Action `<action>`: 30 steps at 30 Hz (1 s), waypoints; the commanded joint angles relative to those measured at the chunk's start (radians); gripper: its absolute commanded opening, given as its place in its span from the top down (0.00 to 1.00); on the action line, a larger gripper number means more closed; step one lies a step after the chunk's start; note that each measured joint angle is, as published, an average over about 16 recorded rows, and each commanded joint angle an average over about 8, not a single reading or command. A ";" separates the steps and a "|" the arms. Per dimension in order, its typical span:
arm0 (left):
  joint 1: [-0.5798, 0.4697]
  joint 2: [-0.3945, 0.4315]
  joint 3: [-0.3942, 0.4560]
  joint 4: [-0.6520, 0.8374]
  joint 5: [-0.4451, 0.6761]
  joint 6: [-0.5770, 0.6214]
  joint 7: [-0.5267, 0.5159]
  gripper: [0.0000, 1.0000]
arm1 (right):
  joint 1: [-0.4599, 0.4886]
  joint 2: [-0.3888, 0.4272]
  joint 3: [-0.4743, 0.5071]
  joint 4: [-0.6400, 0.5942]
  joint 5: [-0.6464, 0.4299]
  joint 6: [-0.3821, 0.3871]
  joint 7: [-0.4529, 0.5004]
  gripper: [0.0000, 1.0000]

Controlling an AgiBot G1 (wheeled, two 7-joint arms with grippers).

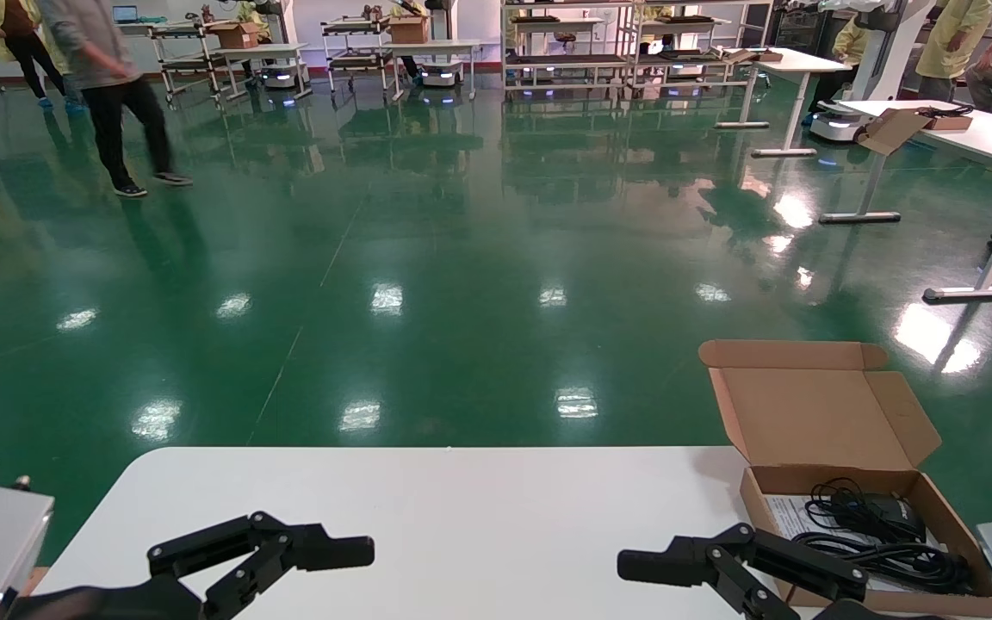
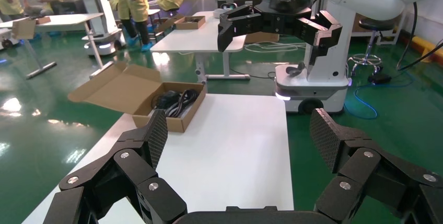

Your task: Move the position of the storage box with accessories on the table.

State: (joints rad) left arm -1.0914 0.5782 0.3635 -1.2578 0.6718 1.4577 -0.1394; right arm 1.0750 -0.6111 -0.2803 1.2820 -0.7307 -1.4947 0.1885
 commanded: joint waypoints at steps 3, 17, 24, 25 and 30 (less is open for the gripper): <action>0.000 0.000 0.000 0.000 0.000 0.000 0.000 0.00 | 0.000 0.000 0.000 -0.001 0.000 0.001 0.000 0.00; 0.000 0.000 0.000 0.000 0.000 0.000 0.000 0.00 | 0.001 -0.001 -0.001 -0.002 -0.001 0.002 0.001 0.00; 0.000 0.000 0.000 0.000 0.000 0.000 0.000 0.00 | 0.002 -0.001 -0.002 -0.003 -0.001 0.002 0.001 0.00; 0.000 0.000 0.000 0.000 0.000 0.000 0.000 0.00 | 0.002 -0.001 -0.002 -0.003 -0.001 0.002 0.001 0.00; 0.000 0.000 0.000 0.000 0.000 0.000 0.000 0.00 | 0.002 -0.001 -0.002 -0.003 -0.001 0.002 0.001 0.00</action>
State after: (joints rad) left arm -1.0914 0.5782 0.3635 -1.2578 0.6718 1.4577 -0.1394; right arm 1.0769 -0.6120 -0.2820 1.2790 -0.7318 -1.4927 0.1897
